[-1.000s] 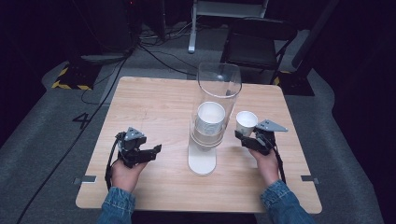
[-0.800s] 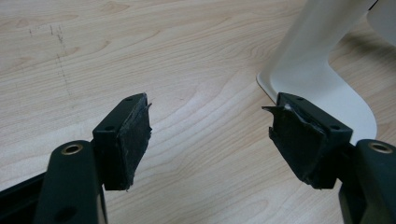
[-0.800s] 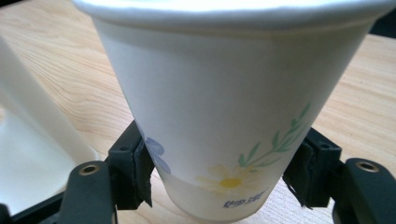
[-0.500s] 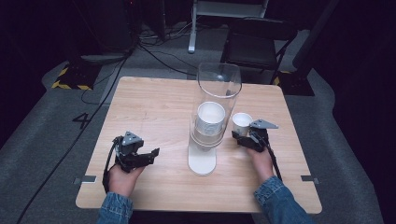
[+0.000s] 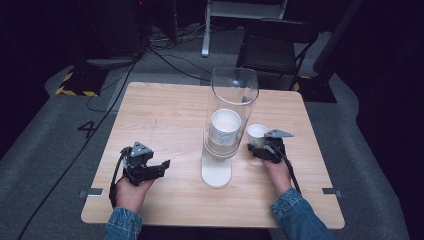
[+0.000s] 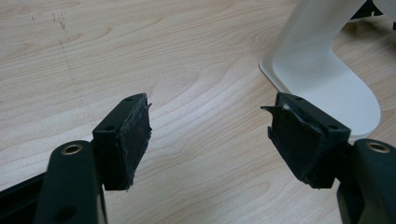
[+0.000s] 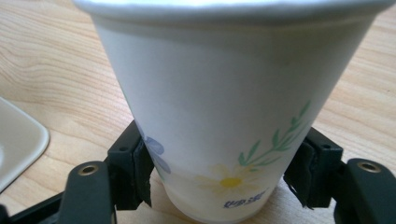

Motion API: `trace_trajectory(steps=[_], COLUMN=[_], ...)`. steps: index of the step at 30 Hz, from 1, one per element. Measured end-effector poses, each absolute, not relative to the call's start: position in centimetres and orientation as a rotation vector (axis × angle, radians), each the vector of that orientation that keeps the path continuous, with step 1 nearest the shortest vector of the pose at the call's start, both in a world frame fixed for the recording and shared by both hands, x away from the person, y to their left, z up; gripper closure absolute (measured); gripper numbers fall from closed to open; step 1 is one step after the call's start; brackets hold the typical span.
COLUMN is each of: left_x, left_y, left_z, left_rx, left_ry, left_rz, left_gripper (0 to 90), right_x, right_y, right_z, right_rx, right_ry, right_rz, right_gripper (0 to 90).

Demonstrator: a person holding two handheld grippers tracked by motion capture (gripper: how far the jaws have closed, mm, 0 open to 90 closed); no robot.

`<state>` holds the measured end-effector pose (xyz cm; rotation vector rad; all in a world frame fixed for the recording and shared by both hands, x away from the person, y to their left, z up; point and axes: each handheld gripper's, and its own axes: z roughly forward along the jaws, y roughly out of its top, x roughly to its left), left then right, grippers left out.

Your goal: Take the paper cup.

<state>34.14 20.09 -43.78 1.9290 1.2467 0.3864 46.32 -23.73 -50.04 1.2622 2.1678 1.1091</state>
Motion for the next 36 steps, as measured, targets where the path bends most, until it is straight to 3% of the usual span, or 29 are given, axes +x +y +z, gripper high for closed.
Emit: trace_trajectory(steps=[8, 15, 36], left_x=[34.2, 34.4, 35.6], left_y=[19.9, 20.0, 19.8], left_z=[-43.8, -43.8, -43.2], left_rx=[1.917, 1.929, 1.930], left_ry=[1.253, 1.247, 1.219], left_rz=[0.378, 0.380, 0.363], left_gripper=[29.2, 29.3, 28.4], right_x=[46.3, 46.1, 42.0], right_y=[-23.6, -23.7, -26.6], right_z=[-50.2, -50.0, -43.1], right_rx=[1.260, 1.279, 1.197], right_ry=[2.202, 2.183, 2.108], right_rz=[1.096, 1.107, 1.203], right_gripper=[31.4, 16.0, 15.5])
